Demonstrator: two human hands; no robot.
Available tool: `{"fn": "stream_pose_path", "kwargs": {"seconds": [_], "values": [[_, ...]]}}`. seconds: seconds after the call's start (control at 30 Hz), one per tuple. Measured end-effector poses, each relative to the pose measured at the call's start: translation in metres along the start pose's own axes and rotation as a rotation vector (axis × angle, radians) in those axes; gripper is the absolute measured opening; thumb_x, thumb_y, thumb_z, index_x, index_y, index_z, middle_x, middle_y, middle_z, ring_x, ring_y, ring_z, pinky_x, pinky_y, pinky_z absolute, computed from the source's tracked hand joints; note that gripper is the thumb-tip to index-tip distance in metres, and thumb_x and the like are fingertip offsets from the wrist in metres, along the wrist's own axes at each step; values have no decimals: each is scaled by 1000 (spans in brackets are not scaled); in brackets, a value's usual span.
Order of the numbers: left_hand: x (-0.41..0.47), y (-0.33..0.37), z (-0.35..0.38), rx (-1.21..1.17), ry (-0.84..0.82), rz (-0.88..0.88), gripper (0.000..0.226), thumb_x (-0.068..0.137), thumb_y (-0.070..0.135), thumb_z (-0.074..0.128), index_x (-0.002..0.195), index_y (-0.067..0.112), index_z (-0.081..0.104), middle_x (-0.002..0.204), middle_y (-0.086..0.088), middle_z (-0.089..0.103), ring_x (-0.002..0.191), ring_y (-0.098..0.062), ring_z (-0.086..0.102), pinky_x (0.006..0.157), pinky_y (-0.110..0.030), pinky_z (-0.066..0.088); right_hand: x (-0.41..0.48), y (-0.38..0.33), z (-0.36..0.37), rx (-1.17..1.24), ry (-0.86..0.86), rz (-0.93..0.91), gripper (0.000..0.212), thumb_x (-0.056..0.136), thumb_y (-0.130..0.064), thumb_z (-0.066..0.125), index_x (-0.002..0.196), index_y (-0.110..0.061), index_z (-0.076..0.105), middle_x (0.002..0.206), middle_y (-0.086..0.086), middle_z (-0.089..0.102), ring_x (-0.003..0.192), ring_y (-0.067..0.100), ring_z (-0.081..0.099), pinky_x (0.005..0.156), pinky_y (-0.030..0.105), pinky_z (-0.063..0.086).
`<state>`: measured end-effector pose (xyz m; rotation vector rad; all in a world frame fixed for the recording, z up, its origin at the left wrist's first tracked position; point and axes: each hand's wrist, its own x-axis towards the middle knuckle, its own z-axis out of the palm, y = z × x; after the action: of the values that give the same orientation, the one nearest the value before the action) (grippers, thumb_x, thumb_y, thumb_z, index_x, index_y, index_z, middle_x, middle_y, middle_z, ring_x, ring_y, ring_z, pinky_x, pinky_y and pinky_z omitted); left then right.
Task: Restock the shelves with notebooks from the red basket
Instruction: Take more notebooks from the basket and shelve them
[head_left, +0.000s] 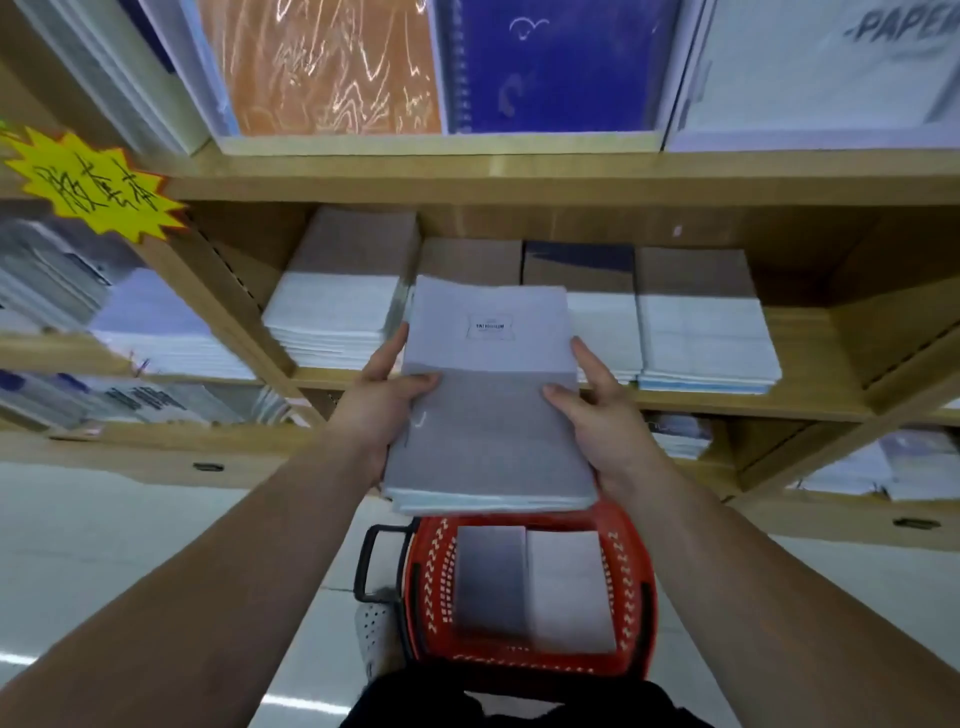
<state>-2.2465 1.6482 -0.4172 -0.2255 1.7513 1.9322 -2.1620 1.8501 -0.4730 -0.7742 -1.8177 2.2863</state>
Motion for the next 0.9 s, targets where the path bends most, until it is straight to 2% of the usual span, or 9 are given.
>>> {"fn": "stream_pose_path", "kwargs": {"seconds": [0.1, 0.23, 0.33, 0.4, 0.47, 0.53, 0.67, 0.77, 0.9], "values": [[49, 17, -7, 81, -31, 79, 63, 91, -2, 64, 139, 39, 59, 115, 1, 76, 95, -27, 75, 81, -51, 62, 35, -13, 21, 12, 53, -6, 63, 96, -12, 66, 147, -43, 46, 115, -2, 74, 93, 15, 74, 71, 33, 61], [107, 50, -16, 296, -71, 220, 45, 97, 4, 60, 115, 46, 62, 104, 7, 75, 92, -15, 74, 84, -42, 62, 86, -31, 50, -10, 94, -95, 44, 98, -5, 61, 133, -32, 60, 114, 5, 75, 96, 20, 74, 76, 38, 63], [142, 63, -30, 559, -56, 336, 46, 95, 10, 62, 138, 26, 58, 111, 6, 69, 102, -15, 66, 83, -22, 56, 140, -38, 69, -87, 199, -108, 19, 97, -8, 64, 111, -22, 65, 101, 4, 73, 88, 22, 73, 72, 40, 61], [153, 61, -43, 757, -40, 376, 57, 96, 14, 64, 149, 25, 47, 128, 6, 61, 114, -13, 58, 88, -15, 44, 175, -32, 78, -287, 217, -90, 19, 98, -13, 64, 115, -16, 67, 102, 8, 72, 93, 31, 70, 77, 45, 59], [157, 54, -56, 1002, -23, 441, 72, 94, 27, 70, 156, 28, 34, 153, 1, 46, 135, -18, 46, 101, -20, 34, 197, -21, 82, -501, 202, -68, 32, 98, -15, 60, 130, -11, 62, 112, 13, 69, 102, 34, 66, 82, 40, 54], [157, 43, -69, 1207, -8, 541, 88, 86, 40, 77, 158, 26, 29, 158, -3, 41, 143, -23, 37, 110, -27, 30, 204, -16, 81, -584, 179, -62, 42, 100, -20, 57, 142, -16, 54, 122, 10, 66, 104, 27, 63, 83, 32, 50], [163, 17, -83, 1418, 1, 560, 119, 68, 57, 86, 161, 22, 20, 158, -8, 38, 146, -29, 31, 119, -50, 28, 199, -13, 79, -449, 135, -62, 51, 100, -25, 63, 146, -34, 45, 111, -14, 61, 98, 10, 62, 80, 23, 54], [176, 3, -83, 1507, 34, 573, 117, 74, 55, 82, 162, 20, 15, 161, -6, 34, 152, -26, 23, 122, -54, 19, 194, -4, 74, -364, 130, -79, 44, 91, -25, 76, 126, -37, 53, 105, -16, 65, 99, 10, 67, 88, 32, 59], [194, 3, -86, 1553, 42, 611, 105, 81, 55, 76, 161, 23, 17, 164, -1, 33, 154, -23, 20, 123, -56, 17, 189, 6, 72, -334, 141, -104, 51, 89, -22, 78, 136, -23, 58, 115, -3, 72, 104, 15, 70, 92, 37, 58]]}}
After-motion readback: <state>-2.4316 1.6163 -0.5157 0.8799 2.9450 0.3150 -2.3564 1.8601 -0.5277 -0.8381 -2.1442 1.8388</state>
